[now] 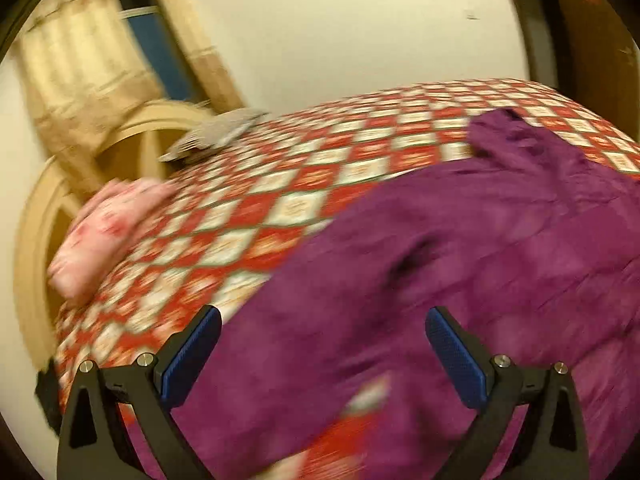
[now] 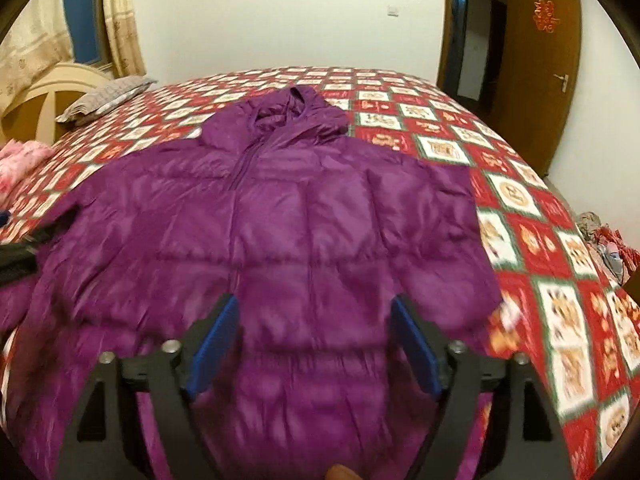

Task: Fold large clothes
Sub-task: 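Grasp the cuff of the other purple sleeve with the left tool, then fold the held sleeve across the jacket body with the left tool and release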

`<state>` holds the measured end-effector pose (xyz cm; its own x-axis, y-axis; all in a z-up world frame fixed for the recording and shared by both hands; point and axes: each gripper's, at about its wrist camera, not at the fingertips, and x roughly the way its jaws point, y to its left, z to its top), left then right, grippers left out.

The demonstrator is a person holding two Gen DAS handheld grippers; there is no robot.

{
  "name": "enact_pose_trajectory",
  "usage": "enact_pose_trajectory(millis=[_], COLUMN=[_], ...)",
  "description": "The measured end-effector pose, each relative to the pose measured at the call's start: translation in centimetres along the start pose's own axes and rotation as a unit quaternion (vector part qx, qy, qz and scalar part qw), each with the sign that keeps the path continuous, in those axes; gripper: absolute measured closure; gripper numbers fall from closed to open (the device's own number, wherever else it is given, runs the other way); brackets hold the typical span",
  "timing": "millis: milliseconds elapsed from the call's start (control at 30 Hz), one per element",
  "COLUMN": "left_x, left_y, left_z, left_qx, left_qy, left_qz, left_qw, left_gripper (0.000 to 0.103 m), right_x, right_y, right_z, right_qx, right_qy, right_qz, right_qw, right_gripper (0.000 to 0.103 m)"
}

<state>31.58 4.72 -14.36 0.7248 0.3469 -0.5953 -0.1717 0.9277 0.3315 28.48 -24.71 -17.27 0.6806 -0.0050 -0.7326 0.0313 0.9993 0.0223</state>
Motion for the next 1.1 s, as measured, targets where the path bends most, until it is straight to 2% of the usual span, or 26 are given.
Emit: enact_pose_trajectory(millis=[100,167,233,333,433,467,500,533,567,600,667,733,833,933,1000,1100], left_x=[0.3,0.9,1.3,2.0,2.5,3.0,3.6,3.8,4.2,3.9,3.0,1.1,-2.5,-5.5,-7.2,-9.5], left_y=[7.6,12.8,16.7,20.3,20.5,20.2,19.5,18.6,17.9,17.7,16.6,15.2,12.0,8.2,4.2,-1.8], left_z=[-4.0,-7.1,-9.9,-13.2,-14.3,-14.1,-13.8,-13.6,-13.1,-12.7,-9.9,-6.6,-0.7,3.6,6.1,7.8], left_qx=[-0.032,-0.062,-0.100,-0.157,-0.188,-0.194,-0.192,-0.185,-0.176,-0.173,-0.145,-0.113,-0.070,-0.042,-0.013,0.022], left_qy=[0.032,0.064,0.100,0.145,0.156,0.155,0.155,0.160,0.164,0.159,0.125,0.071,-0.011,-0.064,-0.093,-0.123], left_qz=[0.066,0.110,0.129,0.104,0.063,0.039,0.021,0.020,0.014,0.012,0.030,0.048,0.037,0.000,-0.035,-0.077], left_qw=[0.9968,0.9899,0.9814,0.9712,0.9677,0.9679,0.9688,0.9695,0.9705,0.9719,0.9810,0.9898,0.9968,0.9971,0.9950,0.9892], left_gripper=[0.001,0.001,0.001,0.001,0.001,0.004,0.014,0.052,0.081,0.085,0.091,0.092,0.092,0.092,0.092,0.092], right_x=[-1.3,-1.7,-2.1,-2.6,-3.1,-3.3,-3.5,-3.8,-4.1,-4.4,-5.1,-5.7,-6.1,-6.3,-6.6,-7.0], right_y=[-0.2,-0.2,0.1,0.8,1.5,1.7,1.7,1.7,1.6,1.5,0.6,-0.8,-2.7,-4.5,-5.3,-5.9], right_z=[-1.7,-2.5,-3.2,-3.6,-3.8,-3.8,-3.9,-3.8,-3.9,-3.9,-3.9,-3.9,-4.0,-4.1,-4.3,-4.6], right_qx=[-0.013,-0.013,-0.013,-0.014,-0.016,-0.016,-0.016,-0.017,-0.016,-0.016,-0.009,0.003,0.029,0.056,0.069,0.072], right_qy=[0.001,0.001,-0.004,-0.012,-0.020,-0.023,-0.025,-0.029,-0.033,-0.038,-0.046,-0.053,-0.058,-0.057,-0.061,-0.063], right_qz=[-0.005,-0.002,0.003,0.010,0.016,0.017,0.018,0.019,0.018,0.017,0.010,0.000,-0.011,-0.018,-0.021,-0.023], right_qw=[1.000,1.000,1.000,1.000,1.000,0.999,0.999,0.999,0.999,0.999,0.999,0.999,0.998,0.997,0.996,0.995], right_gripper=[0.020,0.020,0.020,0.020,0.020,0.020,0.020,0.020,0.020,0.020,0.020,0.020,0.020,0.020,0.020,0.020])
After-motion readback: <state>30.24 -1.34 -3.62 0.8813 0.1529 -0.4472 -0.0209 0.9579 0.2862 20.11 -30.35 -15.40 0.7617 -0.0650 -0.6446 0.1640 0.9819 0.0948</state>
